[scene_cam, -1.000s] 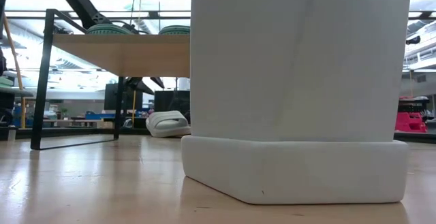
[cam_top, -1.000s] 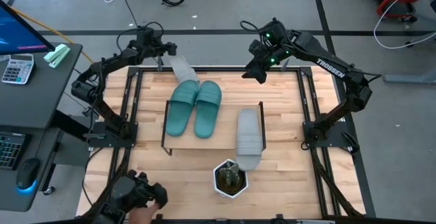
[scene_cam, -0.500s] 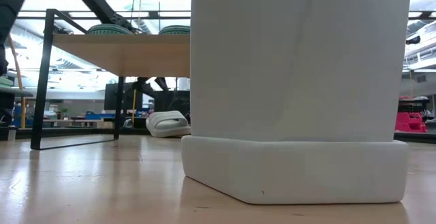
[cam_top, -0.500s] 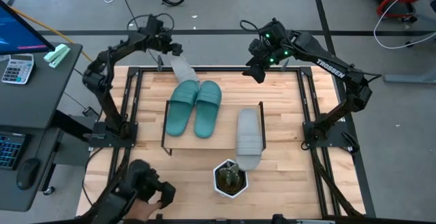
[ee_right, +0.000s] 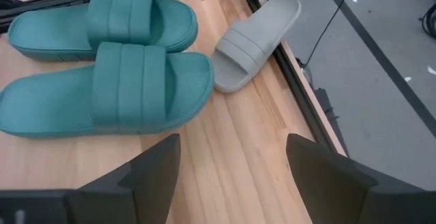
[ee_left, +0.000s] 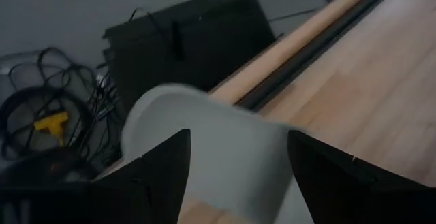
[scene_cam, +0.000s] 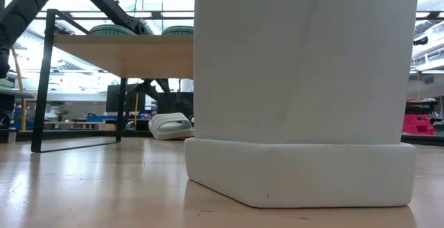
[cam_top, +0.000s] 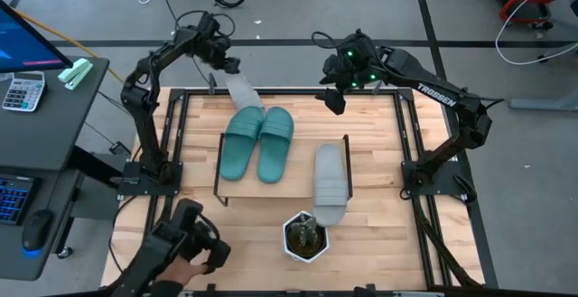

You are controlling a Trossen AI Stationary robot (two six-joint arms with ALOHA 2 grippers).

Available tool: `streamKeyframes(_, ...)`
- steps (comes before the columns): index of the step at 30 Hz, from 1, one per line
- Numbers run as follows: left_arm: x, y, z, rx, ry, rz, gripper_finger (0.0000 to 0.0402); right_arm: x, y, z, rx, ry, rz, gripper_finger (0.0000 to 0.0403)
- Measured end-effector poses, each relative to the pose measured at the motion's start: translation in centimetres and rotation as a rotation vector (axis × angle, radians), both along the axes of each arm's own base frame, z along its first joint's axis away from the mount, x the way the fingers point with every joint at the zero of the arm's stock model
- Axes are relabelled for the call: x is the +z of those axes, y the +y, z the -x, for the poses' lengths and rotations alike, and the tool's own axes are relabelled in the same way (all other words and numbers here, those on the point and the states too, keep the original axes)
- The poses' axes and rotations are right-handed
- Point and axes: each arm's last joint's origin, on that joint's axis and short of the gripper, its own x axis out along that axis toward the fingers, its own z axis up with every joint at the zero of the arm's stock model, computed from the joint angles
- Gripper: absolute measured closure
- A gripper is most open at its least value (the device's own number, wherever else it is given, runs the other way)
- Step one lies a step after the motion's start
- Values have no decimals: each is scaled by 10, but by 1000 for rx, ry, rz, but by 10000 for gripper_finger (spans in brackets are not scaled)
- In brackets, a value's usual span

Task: Pick and place slides into the shelf
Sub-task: Put the gray slipper on the shelf

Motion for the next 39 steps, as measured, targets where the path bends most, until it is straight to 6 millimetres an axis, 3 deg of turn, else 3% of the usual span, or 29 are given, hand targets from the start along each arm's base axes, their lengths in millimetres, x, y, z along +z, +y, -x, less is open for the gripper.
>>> streamKeyframes(6,-19,12,13,88,176,-30,150,0,0,0,-3,-2,-1,128)
streamKeyframes(17,-53,28,20,63,62,78,134,0,0,0,-29,-10,-33,128)
streamKeyframes(28,-84,33,19,-2,68,116,138,0,0,0,-40,-14,-50,128)
streamKeyframes(33,-83,36,18,-7,58,88,200,0,0,0,-46,-14,-53,130)
streamKeyframes(39,-81,36,18,-3,45,85,340,0,0,0,-57,-14,-56,140)
